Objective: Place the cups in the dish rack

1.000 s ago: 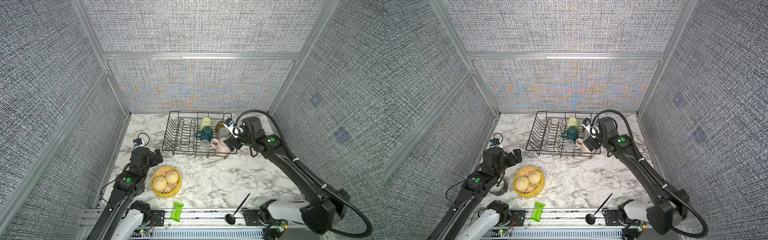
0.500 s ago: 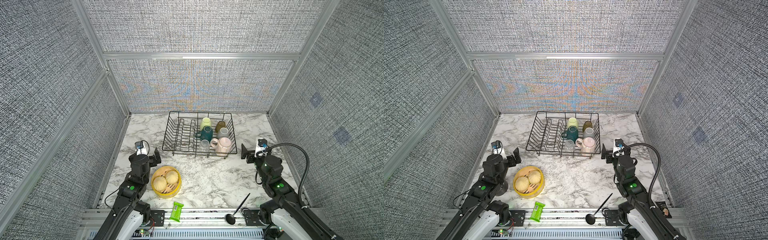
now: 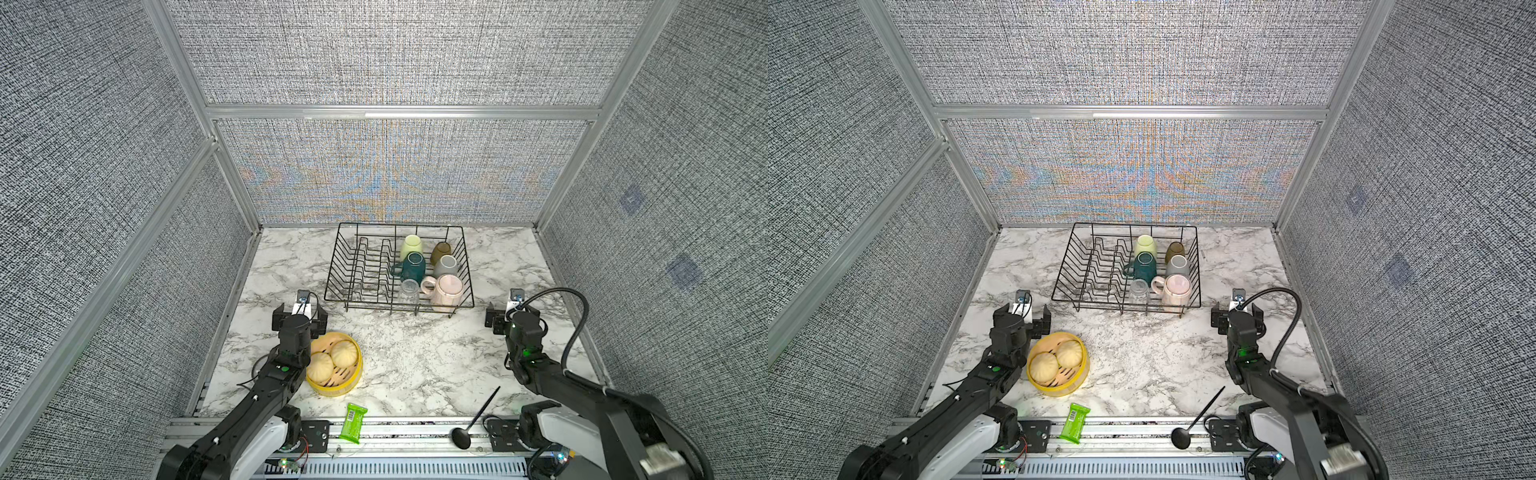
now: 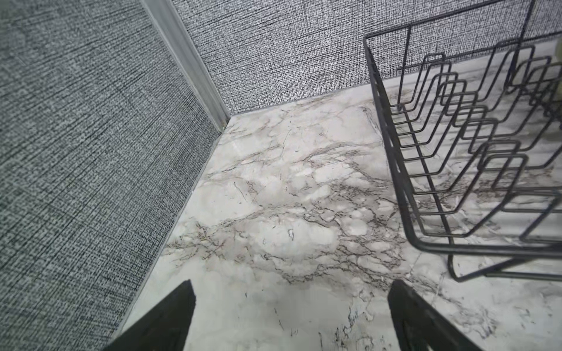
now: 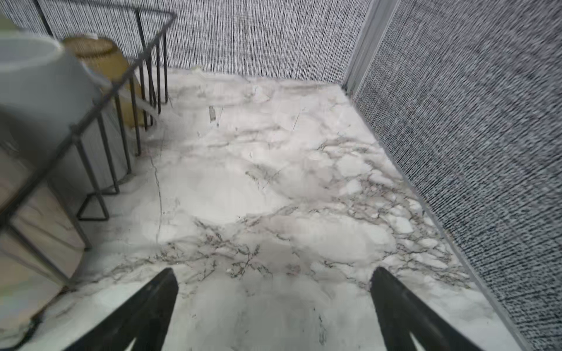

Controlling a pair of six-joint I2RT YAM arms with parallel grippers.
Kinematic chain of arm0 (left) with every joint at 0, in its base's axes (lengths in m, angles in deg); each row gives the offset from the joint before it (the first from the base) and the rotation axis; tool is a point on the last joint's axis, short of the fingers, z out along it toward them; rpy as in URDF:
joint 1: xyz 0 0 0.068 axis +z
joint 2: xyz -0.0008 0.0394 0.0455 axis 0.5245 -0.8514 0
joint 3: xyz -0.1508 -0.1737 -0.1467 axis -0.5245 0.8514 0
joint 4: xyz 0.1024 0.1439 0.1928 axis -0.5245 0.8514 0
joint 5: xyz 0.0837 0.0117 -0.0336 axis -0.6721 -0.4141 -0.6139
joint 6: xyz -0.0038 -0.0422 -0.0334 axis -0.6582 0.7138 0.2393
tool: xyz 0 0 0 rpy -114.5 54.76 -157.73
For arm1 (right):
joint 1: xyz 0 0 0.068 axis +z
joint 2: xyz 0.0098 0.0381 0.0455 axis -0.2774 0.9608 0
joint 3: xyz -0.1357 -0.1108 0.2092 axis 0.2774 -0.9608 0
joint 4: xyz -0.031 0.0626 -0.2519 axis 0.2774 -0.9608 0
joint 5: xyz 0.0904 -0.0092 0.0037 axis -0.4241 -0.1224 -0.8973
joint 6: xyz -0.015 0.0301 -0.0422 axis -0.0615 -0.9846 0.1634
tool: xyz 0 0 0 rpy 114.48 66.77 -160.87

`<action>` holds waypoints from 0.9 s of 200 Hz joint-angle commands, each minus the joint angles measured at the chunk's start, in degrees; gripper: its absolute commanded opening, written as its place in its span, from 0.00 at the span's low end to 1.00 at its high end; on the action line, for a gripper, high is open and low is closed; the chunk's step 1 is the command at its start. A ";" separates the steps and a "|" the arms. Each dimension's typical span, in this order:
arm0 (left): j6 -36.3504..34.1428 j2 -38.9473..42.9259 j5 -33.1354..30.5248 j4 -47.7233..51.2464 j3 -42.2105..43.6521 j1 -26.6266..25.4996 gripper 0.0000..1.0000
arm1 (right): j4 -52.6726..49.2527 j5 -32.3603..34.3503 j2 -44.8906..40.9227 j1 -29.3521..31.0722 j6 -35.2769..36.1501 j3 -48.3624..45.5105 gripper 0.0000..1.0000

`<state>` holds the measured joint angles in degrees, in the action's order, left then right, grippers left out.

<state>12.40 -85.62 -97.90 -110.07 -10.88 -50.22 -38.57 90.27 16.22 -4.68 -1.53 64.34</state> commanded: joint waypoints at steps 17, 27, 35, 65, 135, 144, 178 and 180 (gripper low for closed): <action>-2.12 -7.26 0.61 -14.58 0.40 2.56 1.00 | 21.48 -4.11 12.42 -1.23 3.65 1.70 0.99; -1.27 -8.07 2.29 -14.96 0.35 3.91 1.00 | 20.22 -9.48 15.51 -2.08 4.29 3.51 0.99; -0.12 -8.48 3.98 -16.32 0.81 5.27 1.00 | 20.39 -11.39 18.03 -2.41 4.77 4.49 0.99; 2.77 -12.93 10.14 -21.61 1.12 10.82 1.00 | 15.14 -11.72 18.24 -2.87 4.40 7.28 0.99; 3.94 -29.43 17.69 -36.77 -0.39 14.80 1.00 | 9.61 -17.89 19.32 -6.05 2.79 11.16 0.99; 4.92 -34.88 16.09 -40.93 -1.49 15.26 1.00 | 9.12 -18.28 19.25 -6.23 2.70 11.27 0.99; 5.82 -32.82 16.76 -30.41 -5.38 16.03 0.99 | 7.62 -19.31 19.23 -6.94 2.09 12.04 0.99; 5.96 -33.21 16.78 -31.10 -5.36 16.13 0.99 | 7.58 -19.31 19.24 -6.94 2.09 12.07 0.99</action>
<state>16.69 -119.34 -81.44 -141.70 -14.29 -34.86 -30.22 72.22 35.48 -11.44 1.50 75.95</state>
